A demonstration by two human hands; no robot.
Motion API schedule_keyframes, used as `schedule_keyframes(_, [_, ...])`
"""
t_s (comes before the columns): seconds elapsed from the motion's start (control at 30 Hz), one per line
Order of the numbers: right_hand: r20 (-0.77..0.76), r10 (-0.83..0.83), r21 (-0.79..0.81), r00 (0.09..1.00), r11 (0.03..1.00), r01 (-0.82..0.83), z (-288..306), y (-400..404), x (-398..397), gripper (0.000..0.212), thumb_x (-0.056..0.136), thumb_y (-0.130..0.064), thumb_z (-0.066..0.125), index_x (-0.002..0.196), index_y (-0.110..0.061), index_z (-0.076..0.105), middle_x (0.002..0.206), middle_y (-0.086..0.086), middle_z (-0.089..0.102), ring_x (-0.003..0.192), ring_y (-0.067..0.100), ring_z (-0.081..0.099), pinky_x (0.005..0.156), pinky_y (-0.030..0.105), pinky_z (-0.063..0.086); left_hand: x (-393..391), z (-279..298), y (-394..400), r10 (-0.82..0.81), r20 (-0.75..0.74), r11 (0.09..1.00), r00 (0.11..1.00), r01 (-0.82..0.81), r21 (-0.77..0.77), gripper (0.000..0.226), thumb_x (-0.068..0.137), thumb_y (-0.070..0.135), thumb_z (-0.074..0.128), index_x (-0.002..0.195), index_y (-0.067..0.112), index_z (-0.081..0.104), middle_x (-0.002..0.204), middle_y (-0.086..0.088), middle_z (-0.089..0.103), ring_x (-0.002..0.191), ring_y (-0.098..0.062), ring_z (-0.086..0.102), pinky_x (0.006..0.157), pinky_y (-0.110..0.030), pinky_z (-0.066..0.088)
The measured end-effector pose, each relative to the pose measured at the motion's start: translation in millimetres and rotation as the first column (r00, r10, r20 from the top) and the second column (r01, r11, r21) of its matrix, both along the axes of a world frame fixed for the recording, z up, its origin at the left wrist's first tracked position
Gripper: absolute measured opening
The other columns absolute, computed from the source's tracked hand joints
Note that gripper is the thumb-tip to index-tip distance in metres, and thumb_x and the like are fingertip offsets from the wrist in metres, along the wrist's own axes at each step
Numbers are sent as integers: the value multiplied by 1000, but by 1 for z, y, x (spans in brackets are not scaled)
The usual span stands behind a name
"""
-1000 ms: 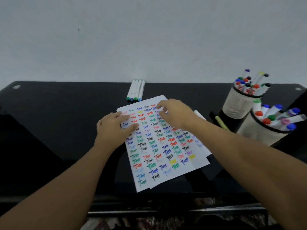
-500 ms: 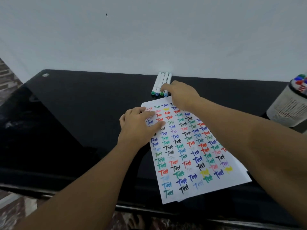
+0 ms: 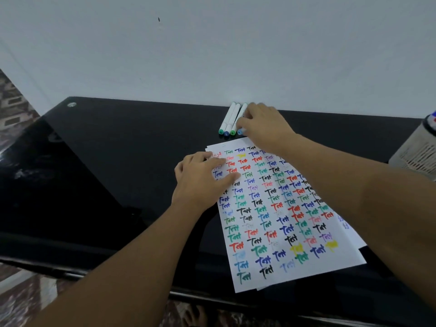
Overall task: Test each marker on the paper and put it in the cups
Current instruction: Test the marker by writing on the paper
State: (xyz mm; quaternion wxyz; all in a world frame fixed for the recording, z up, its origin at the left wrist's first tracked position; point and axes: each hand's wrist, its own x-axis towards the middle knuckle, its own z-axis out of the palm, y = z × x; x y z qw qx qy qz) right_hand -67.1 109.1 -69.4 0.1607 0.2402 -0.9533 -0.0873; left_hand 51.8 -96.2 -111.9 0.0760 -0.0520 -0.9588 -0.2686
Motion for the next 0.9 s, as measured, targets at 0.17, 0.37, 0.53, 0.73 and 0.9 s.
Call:
schedule_keyframes(0.17, [16, 46, -84, 999, 995, -44, 9, 6, 23, 47, 102, -11, 59, 145, -18, 40, 112, 11, 59, 85, 23, 52, 66, 39, 48, 0, 0, 0, -4, -6, 1000, 1000, 4, -8, 60, 85, 74, 59, 135, 40, 61, 148, 11, 44, 141, -13, 28, 119, -42, 11])
schedule_keyframes(0.37, [239, 75, -414, 968, 910, 31, 10, 11, 65, 30, 112, -33, 36, 135, -18, 47, 96, 3, 57, 78, 17, 51, 66, 37, 40, 2, 4, 1, -6, -54, 999, 999, 8, 39, 62, 90, 65, 59, 143, 34, 52, 141, 8, 49, 137, -15, 34, 118, -43, 20])
schedule_keyframes(0.53, [389, 27, -194, 921, 979, 54, 17, 15, 96, 42, 113, -44, 30, 152, -32, 38, 108, -6, 55, 98, 16, 55, 79, 38, 48, 6, 6, 2, -48, -112, 998, 993, 52, 33, 58, 95, 55, 59, 146, 30, 49, 138, 5, 52, 134, -17, 37, 116, -42, 26])
schedule_keyframes(0.73, [323, -47, -33, 945, 998, 61, 13, 15, 117, 41, 108, -61, 20, 140, -45, 42, 92, -7, 66, 87, 20, 64, 66, 38, 54, 9, 2, 2, -188, -267, 982, 945, 181, -49, 51, 98, 43, 61, 146, 25, 53, 125, 3, 64, 122, -23, 49, 107, -43, 36])
schedule_keyframes(0.9, [295, -42, 8, 954, 999, 42, 9, 10, 124, 46, 107, -64, 19, 145, -48, 40, 84, -5, 65, 76, 17, 64, 51, 29, 37, 8, -7, 1, -311, -406, 950, 859, 270, -156, 37, 98, 32, 67, 133, 20, 66, 111, 3, 71, 108, -21, 57, 98, -39, 41])
